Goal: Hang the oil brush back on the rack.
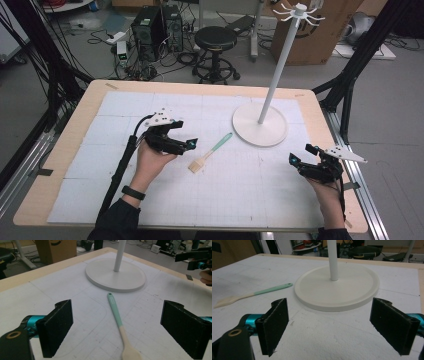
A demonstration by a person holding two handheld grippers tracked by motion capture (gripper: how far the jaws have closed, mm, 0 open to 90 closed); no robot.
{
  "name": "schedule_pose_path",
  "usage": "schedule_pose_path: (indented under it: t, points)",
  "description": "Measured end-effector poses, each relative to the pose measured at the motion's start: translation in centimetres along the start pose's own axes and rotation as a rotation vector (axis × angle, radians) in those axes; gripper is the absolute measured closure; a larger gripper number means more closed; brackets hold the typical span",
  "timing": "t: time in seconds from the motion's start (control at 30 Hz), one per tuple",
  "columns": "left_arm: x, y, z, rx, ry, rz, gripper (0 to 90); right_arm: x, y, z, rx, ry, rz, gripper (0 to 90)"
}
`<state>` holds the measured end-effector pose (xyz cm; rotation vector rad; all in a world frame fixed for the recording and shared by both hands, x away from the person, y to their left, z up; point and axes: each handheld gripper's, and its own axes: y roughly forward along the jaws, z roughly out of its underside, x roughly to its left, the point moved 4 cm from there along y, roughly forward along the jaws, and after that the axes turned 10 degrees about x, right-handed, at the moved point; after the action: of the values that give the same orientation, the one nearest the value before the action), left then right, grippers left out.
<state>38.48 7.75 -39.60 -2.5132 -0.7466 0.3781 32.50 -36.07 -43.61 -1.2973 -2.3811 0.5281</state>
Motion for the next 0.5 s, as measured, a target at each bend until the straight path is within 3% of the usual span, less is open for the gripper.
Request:
schedule_pose_path:
  t: [0.17,0.4,0.5]
  points:
    - [-0.6,2.6,0.0,0.045,0.010,0.004,12.2,0.0,0.0,0.0,-0.003,0.002,-0.001,15.0]
    - [-1.3,4.8,0.6,0.106,0.040,-0.015,18.5,0.0,0.0,0.0,-0.003,0.001,-0.003,15.0]
    - [-1.4,5.7,1.0,0.132,0.032,-0.016,21.4,0.0,0.0,0.0,-0.001,0.002,-0.003,15.0]
